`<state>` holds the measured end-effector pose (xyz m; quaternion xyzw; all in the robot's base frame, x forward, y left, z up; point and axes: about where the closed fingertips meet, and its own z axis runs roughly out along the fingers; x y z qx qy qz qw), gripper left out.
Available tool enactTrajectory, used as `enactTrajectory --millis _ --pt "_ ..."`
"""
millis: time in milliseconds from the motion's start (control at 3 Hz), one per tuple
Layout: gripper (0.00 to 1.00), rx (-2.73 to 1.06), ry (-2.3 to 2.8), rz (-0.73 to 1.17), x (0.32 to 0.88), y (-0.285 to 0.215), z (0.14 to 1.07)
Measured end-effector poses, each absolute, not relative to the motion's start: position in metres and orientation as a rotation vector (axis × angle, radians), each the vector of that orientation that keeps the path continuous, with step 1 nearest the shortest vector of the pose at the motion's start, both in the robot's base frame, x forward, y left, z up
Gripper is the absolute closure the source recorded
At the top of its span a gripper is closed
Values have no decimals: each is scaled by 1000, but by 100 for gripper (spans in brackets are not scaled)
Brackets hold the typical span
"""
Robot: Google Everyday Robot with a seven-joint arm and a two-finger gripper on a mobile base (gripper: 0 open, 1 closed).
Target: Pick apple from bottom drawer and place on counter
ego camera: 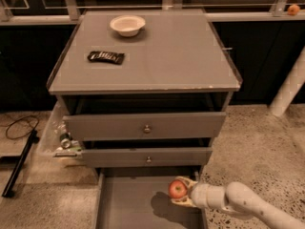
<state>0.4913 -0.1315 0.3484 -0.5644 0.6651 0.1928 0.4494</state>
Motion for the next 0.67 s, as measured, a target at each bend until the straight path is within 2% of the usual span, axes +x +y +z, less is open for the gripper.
enactTrajectory --millis 667 --pt "100 -1449 1626 267 460 -163 487"
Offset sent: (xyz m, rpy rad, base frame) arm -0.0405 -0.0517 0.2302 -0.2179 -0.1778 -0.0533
